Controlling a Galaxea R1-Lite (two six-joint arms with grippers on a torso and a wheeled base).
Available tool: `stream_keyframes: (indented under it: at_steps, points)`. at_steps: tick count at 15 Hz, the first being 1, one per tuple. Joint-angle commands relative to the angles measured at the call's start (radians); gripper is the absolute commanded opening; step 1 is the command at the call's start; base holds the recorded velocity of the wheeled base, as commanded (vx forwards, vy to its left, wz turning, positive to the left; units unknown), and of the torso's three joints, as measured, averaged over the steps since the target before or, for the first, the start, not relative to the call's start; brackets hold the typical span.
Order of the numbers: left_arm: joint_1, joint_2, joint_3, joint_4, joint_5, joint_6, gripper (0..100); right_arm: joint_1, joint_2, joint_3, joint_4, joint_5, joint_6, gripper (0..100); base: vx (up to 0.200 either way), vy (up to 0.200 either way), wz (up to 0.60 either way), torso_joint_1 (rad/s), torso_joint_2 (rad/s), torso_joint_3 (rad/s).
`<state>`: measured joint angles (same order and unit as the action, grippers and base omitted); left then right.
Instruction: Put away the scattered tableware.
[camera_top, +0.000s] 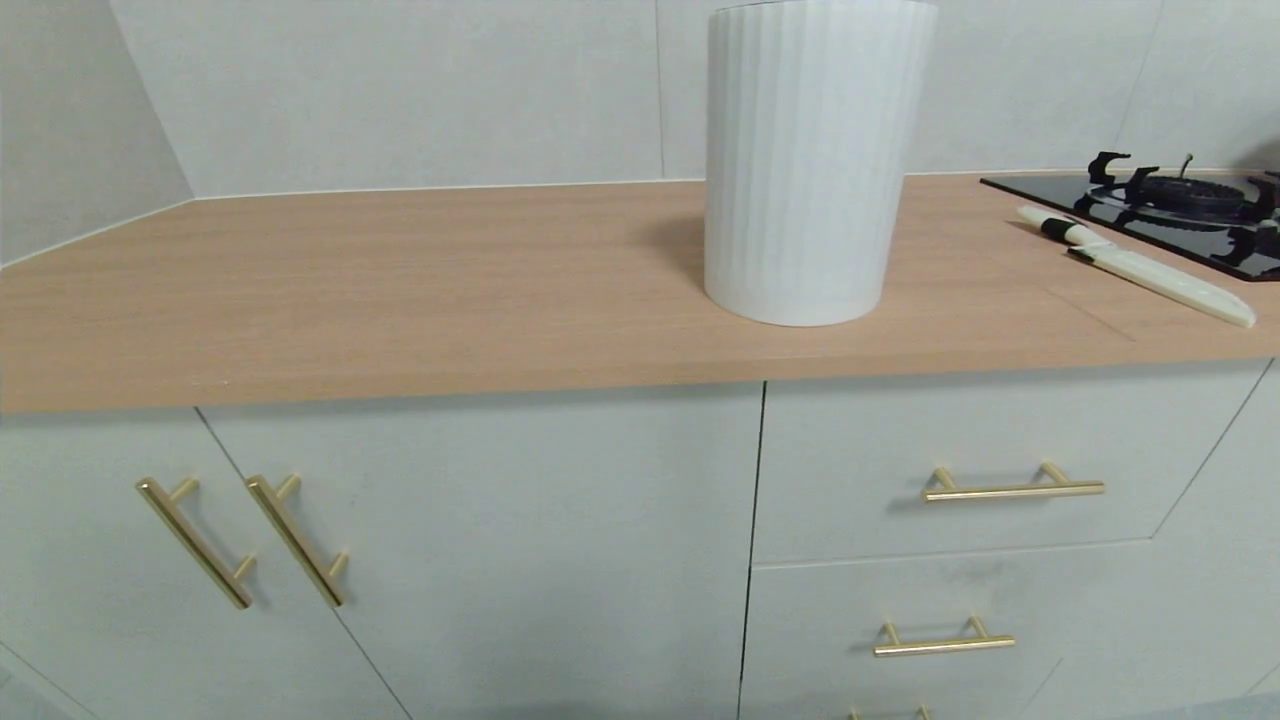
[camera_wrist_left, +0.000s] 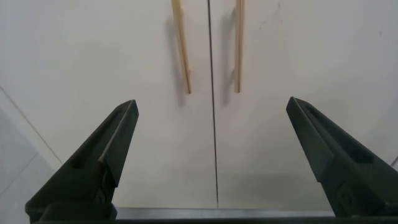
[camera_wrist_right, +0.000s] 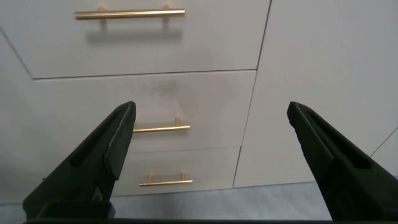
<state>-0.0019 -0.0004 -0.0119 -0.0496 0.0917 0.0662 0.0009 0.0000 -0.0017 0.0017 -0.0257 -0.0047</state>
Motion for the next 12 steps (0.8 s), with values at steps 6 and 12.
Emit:
stream_keyframes:
  at_steps: [6,12]
  points:
    - [0.0,0.0,0.0,-0.001,0.0,0.0,100,0.001,0.002,0.0,0.0,0.0,-0.001,100,0.0,-0.067,0.0,-0.001,0.0,0.001]
    - [0.0,0.0,0.0,-0.001,0.0,0.0,100,0.001,0.002,0.0,0.0,0.0,-0.001,100,0.0,0.0,0.0,0.0,0.0,0.0]
